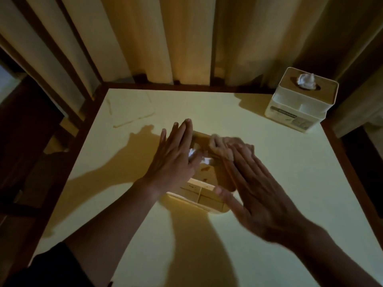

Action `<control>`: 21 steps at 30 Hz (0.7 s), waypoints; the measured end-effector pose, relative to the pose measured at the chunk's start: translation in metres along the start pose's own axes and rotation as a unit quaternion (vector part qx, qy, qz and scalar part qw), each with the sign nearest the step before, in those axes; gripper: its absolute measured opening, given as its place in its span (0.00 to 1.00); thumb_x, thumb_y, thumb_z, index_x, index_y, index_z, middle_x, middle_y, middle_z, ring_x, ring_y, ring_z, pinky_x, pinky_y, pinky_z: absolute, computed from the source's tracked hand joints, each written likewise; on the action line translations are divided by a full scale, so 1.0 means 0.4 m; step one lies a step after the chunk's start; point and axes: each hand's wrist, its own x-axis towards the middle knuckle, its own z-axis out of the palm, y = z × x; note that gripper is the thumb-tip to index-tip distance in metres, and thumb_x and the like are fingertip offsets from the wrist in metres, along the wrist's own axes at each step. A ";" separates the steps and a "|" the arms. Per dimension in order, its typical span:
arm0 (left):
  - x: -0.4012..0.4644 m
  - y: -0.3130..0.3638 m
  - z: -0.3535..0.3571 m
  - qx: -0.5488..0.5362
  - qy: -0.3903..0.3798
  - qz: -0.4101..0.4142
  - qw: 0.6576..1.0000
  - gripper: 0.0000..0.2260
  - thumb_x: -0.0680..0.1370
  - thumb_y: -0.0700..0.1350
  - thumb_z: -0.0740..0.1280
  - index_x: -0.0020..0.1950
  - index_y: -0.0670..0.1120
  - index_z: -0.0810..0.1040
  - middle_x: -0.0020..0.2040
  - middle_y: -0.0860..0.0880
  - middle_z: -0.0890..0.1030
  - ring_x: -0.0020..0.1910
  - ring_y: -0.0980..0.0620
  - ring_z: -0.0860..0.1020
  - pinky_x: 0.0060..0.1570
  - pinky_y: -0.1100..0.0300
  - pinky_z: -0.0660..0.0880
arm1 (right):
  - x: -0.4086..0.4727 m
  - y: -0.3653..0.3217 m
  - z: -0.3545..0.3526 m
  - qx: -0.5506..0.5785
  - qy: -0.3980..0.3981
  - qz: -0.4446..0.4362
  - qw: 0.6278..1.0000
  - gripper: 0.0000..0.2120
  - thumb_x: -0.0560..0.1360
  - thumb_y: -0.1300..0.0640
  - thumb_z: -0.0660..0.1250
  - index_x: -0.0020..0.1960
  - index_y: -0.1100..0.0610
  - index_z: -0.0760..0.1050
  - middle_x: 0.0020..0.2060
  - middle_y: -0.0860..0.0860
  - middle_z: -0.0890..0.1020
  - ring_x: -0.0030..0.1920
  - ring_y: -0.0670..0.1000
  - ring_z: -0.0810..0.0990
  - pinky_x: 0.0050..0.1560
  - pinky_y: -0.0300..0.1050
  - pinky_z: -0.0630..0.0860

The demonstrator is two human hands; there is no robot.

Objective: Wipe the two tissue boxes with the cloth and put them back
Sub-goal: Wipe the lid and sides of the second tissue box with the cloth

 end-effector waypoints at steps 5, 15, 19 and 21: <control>0.002 -0.008 0.003 0.002 0.004 0.013 1.000 0.35 0.85 0.60 0.49 0.83 0.47 0.34 0.84 0.50 0.37 0.82 0.53 0.35 0.80 0.48 0.34 | -0.085 -0.057 0.041 -0.033 0.031 -0.014 0.999 0.39 0.87 0.32 0.47 0.87 0.57 0.51 0.86 0.56 0.56 0.87 0.55 0.53 0.82 0.63 0.59; 0.008 -0.022 0.009 0.009 -0.035 0.041 0.999 0.36 0.80 0.67 0.41 0.85 0.52 0.43 0.84 0.51 0.34 0.82 0.51 0.32 0.81 0.45 0.39 | 0.190 0.042 0.005 -0.081 -0.065 -0.100 0.990 0.42 0.83 0.28 0.54 0.87 0.50 0.48 0.87 0.51 0.53 0.86 0.51 0.49 0.82 0.40 0.35; 0.003 -0.025 0.009 0.092 -0.048 0.064 0.993 0.40 0.77 0.68 0.34 0.85 0.49 0.50 0.84 0.45 0.35 0.82 0.43 0.33 0.81 0.41 0.40 | 0.166 0.056 0.000 -0.056 -0.013 -0.123 0.991 0.38 0.85 0.34 0.58 0.86 0.55 0.56 0.85 0.54 0.60 0.85 0.49 0.54 0.83 0.37 0.38; 0.004 -0.017 0.004 0.031 -0.036 0.026 0.999 0.41 0.78 0.68 0.37 0.85 0.45 0.50 0.84 0.47 0.37 0.83 0.48 0.35 0.81 0.44 0.40 | 0.105 0.066 -0.002 -0.018 0.021 -0.078 0.997 0.39 0.85 0.33 0.56 0.87 0.55 0.55 0.86 0.54 0.59 0.86 0.50 0.53 0.87 0.51 0.50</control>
